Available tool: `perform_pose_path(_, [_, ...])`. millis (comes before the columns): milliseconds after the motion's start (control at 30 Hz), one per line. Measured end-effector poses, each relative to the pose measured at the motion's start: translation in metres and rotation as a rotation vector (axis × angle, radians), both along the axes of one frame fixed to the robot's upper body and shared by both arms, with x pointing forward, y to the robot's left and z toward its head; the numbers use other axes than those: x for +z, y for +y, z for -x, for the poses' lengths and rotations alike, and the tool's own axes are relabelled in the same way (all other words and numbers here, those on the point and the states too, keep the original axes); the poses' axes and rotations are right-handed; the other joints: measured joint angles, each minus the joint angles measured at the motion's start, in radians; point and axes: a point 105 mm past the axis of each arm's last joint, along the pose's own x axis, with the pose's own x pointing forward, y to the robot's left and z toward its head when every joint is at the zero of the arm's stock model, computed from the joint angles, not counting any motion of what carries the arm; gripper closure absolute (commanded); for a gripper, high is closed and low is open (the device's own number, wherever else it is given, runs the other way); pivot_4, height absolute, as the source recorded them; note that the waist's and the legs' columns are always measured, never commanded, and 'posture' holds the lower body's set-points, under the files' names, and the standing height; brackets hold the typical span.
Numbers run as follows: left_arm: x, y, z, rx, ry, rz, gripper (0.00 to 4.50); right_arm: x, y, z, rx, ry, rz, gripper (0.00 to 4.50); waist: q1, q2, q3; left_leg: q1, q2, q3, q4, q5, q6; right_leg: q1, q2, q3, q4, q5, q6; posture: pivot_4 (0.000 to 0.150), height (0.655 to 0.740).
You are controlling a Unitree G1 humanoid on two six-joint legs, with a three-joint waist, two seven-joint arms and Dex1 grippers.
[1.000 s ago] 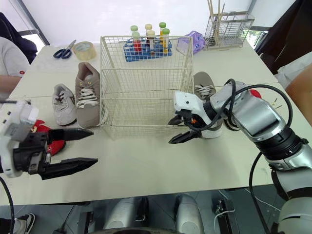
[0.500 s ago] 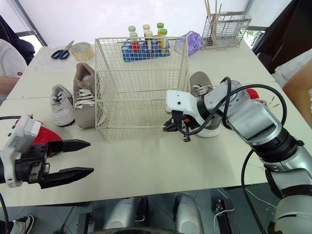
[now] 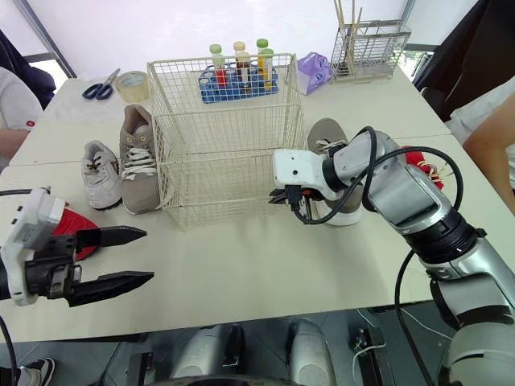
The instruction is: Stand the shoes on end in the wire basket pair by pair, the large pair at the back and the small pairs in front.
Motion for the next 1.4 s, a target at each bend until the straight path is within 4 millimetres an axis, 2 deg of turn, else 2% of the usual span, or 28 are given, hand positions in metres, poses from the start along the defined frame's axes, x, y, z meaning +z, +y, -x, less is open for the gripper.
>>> perform_pose_path(67, [0.0, 0.0, 0.0, 0.0, -0.002, 0.0, 0.0, -0.003, -0.001, 0.001, -0.019, 0.035, -0.006, 3.55, 0.0, 0.0, 0.0, 0.0, 0.0, 0.0, 0.0, 0.0, 0.0, 0.0, 0.0, 0.0, 0.0, 0.0, 0.0, 0.15, 0.74])
perform_pose_path(167, [0.001, 0.002, -0.002, 0.007, -0.006, -0.001, 0.0, -0.014, -0.002, 0.005, -0.046, 0.116, -0.018, 2.03, 0.0, 0.001, 0.0, -0.001, 0.0, 0.0, 0.0, 0.0, 0.0, -0.001, 0.0, 0.0, 0.0, 0.0, 0.0, 0.15, 0.74])
perform_pose_path(267, [0.004, 0.001, -0.004, 0.003, -0.023, -0.004, 0.0, -0.011, 0.002, 0.007, -0.051, 0.137, -0.044, 0.62, -0.001, 0.001, 0.0, -0.001, 0.0, 0.0, 0.0, 0.0, 0.0, -0.001, 0.0, 0.0, 0.0, 0.0, 0.0, 0.15, 0.74])
perform_pose_path(333, [0.002, -0.001, -0.005, -0.005, -0.013, -0.005, 0.0, -0.004, 0.001, 0.007, -0.062, 0.153, -0.069, 0.62, 0.0, 0.001, 0.001, -0.001, 0.0, 0.0, 0.0, 0.0, 0.0, -0.001, 0.0, 0.0, 0.001, 0.0, 0.0, 0.15, 0.74])
perform_pose_path(400, [0.003, -0.001, -0.006, -0.008, -0.013, 0.001, 0.0, 0.014, 0.002, 0.011, -0.058, 0.178, -0.128, 0.62, 0.0, 0.001, 0.001, -0.001, 0.0, 0.0, 0.0, 0.0, 0.0, -0.001, 0.0, 0.0, 0.001, 0.0, 0.0, 0.15, 0.74])
perform_pose_path(467, [0.006, 0.001, -0.008, -0.005, -0.019, 0.007, 0.0, 0.045, 0.002, 0.022, -0.032, 0.241, -0.243, 0.62, 0.001, 0.001, 0.001, -0.001, 0.0, -0.001, 0.0, 0.0, 0.0, -0.001, 0.0, 0.0, 0.001, 0.0, 0.0, 0.15, 0.74])
perform_pose_path(533, [0.011, 0.0, -0.01, -0.012, -0.023, 0.035, 0.0, 0.085, -0.002, 0.037, 0.006, 0.302, -0.392, 0.62, 0.002, 0.001, 0.001, -0.001, 0.0, -0.001, 0.0, 0.0, 0.0, -0.001, 0.0, 0.0, 0.0, 0.0, 0.0, 0.15, 0.74])
perform_pose_path(567, [0.014, -0.002, -0.01, -0.022, -0.027, 0.056, 0.0, 0.099, -0.006, 0.042, 0.011, 0.312, -0.451, 0.62, 0.003, 0.001, 0.001, -0.001, 0.0, -0.001, 0.0, 0.0, 0.0, -0.001, -0.001, 0.0, 0.0, 0.0, 0.0, 0.15, 0.74])
perform_pose_path(633, [0.02, -0.011, -0.012, -0.052, -0.028, 0.145, 0.0, 0.132, -0.021, 0.042, -0.04, 0.284, -0.619, 0.1, 0.005, 0.0, 0.0, 0.0, 0.0, -0.002, 0.0, -0.001, 0.001, 0.0, -0.001, 0.0, 0.0, 0.0, 0.0, 0.15, 0.74])
perform_pose_path(700, [0.02, -0.025, -0.016, -0.081, -0.009, 0.253, 0.0, 0.144, -0.042, 0.028, -0.165, 0.243, -0.793, 0.02, 0.007, -0.002, -0.001, 0.0, 0.0, -0.003, 0.0, -0.001, 0.001, 0.002, -0.002, 0.0, -0.001, 0.001, -0.001, 0.15, 0.74])
perform_pose_path(733, [0.019, -0.031, -0.017, -0.093, 0.002, 0.291, 0.0, 0.137, -0.054, 0.023, -0.232, 0.243, -0.826, 0.02, 0.013, -0.003, -0.001, 0.0, 0.0, -0.003, 0.0, -0.001, 0.001, 0.003, -0.001, -0.001, -0.002, 0.001, -0.001, 0.15, 0.74])
perform_pose_path(767, [0.016, -0.039, -0.02, -0.09, 0.004, 0.329, 0.0, 0.121, -0.069, 0.018, -0.326, 0.249, -0.857, 0.02, 0.019, -0.004, -0.002, 0.0, -0.001, -0.003, 0.0, -0.001, 0.001, 0.004, -0.001, -0.001, -0.002, 0.001, -0.001, 0.15, 0.74])
perform_pose_path(833, [0.011, -0.056, -0.024, -0.082, 0.01, 0.412, 0.0, 0.078, -0.097, 0.01, -0.544, 0.296, -0.889, 0.02, 0.031, -0.004, -0.002, -0.002, -0.002, -0.004, 0.0, -0.001, 0.001, 0.003, -0.002, 0.001, -0.002, 0.002, 0.0, 0.15, 0.74])
perform_pose_path(900, [0.002, -0.073, -0.016, -0.094, 0.056, 0.425, 0.0, 0.034, -0.118, 0.03, -0.716, 0.325, -0.909, 0.02, 0.044, -0.003, -0.002, -0.002, -0.002, -0.005, -0.001, 0.0, 0.002, 0.003, -0.001, 0.001, -0.003, 0.002, 0.001, 0.15, 0.74])
perform_pose_path(967, [-0.007, -0.088, -0.004, -0.12, 0.11, 0.427, 0.0, 0.005, -0.129, 0.049, -0.841, 0.311, -0.904, 0.02, 0.049, 0.002, -0.002, -0.002, -0.002, -0.004, -0.002, 0.0, 0.002, 0.003, -0.001, 0.001, -0.005, 0.002, 0.001, 0.15, 0.74])
perform_pose_path(1067, [-0.014, -0.103, 0.005, -0.161, 0.134, 0.416, 0.0, -0.008, -0.137, 0.061, -0.961, 0.176, -0.955, 0.02, 0.044, 0.005, -0.003, 0.002, -0.001, -0.001, -0.001, 0.0, 0.001, 0.005, 0.001, 0.004, -0.003, 0.002, 0.001, 0.15, 0.74])
perform_pose_path(1167, [-0.024, -0.108, 0.004, -0.163, 0.116, 0.356, 0.0, -0.018, -0.144, 0.066, -1.057, 0.056, -0.946, 0.02, 0.048, 0.006, -0.004, 0.007, -0.001, -0.002, -0.001, -0.003, 0.005, 0.009, 0.002, 0.005, -0.004, -0.001, -0.003, 0.15, 0.74])
perform_pose_path(1267, [-0.03, -0.108, 0.002, -0.161, 0.1, 0.324, 0.0, -0.036, -0.146, 0.069, -1.131, 0.016, -0.918, 0.02, 0.049, 0.007, -0.004, 0.008, -0.001, -0.003, -0.001, -0.003, 0.004, 0.009, 0.003, 0.006, -0.004, -0.001, -0.003, 0.15, 0.74])
perform_pose_path(1400, [-0.03, -0.107, -0.002, -0.156, 0.083, 0.321, 0.0, -0.056, -0.135, 0.074, -1.142, 0.049, -0.913, 0.02, 0.046, 0.007, -0.004, 0.004, 0.0, -0.002, -0.001, -0.002, 0.008, 0.004, 0.005, 0.009, -0.003, 0.001, -0.006, 0.15, 0.74])
